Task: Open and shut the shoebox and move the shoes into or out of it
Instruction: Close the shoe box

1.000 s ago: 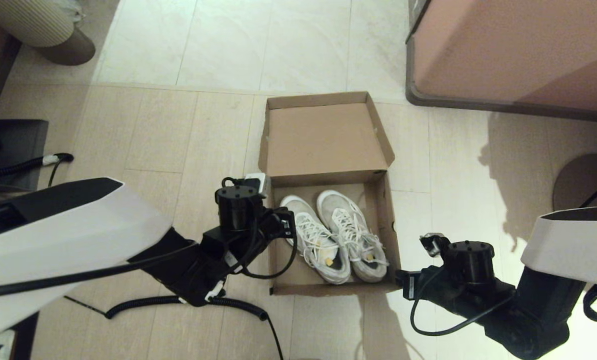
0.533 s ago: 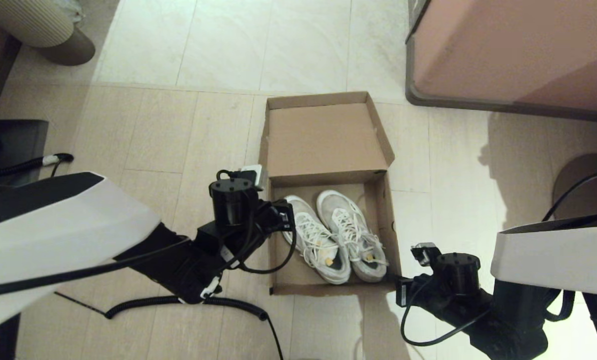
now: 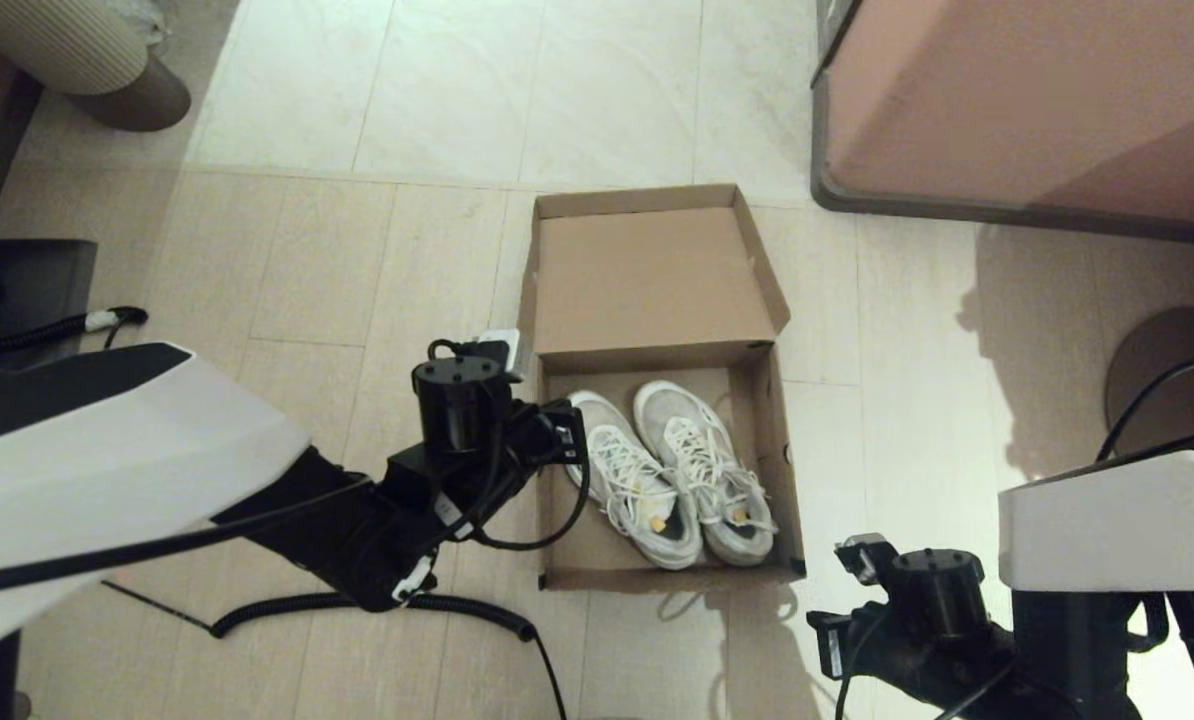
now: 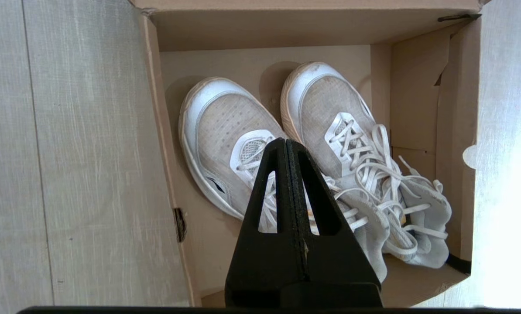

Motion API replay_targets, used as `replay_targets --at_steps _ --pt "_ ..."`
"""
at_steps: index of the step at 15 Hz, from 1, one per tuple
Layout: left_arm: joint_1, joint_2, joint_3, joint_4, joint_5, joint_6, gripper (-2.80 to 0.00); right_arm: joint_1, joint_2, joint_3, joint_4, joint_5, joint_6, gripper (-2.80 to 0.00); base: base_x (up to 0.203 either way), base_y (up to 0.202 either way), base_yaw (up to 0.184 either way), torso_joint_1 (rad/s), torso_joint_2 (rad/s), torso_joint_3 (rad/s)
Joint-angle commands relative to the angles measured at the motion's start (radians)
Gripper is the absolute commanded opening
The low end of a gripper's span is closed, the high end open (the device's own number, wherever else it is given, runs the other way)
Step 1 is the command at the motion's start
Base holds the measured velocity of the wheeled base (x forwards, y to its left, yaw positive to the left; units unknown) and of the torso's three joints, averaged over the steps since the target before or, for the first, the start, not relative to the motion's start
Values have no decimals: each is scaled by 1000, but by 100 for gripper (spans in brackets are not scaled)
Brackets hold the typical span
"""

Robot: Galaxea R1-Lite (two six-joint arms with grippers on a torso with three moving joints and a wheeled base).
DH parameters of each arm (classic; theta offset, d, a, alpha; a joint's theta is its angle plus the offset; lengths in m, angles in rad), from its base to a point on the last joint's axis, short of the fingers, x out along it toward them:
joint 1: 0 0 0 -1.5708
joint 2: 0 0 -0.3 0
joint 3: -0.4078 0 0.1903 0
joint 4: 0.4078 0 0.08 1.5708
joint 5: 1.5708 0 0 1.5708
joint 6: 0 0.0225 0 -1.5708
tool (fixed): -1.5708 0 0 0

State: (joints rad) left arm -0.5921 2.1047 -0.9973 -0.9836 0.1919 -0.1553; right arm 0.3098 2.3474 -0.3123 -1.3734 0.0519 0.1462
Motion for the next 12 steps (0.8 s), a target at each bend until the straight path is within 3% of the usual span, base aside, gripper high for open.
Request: replay_targets --at_steps 1,5,12 --pt "1 -3 5 -6 1 -1 -280 0 -27 21 -9 2 0 -280 0 0 0 0 0 0" --pt "5 -22 9 -6 1 -1 -280 1 -122 -15 -5 10 6 -280 0 0 0 0 0 0" --pt "6 14 -30 -6 1 -1 -280 11 -49 -290 148 8 8 -280 0 0 0 0 0 0"
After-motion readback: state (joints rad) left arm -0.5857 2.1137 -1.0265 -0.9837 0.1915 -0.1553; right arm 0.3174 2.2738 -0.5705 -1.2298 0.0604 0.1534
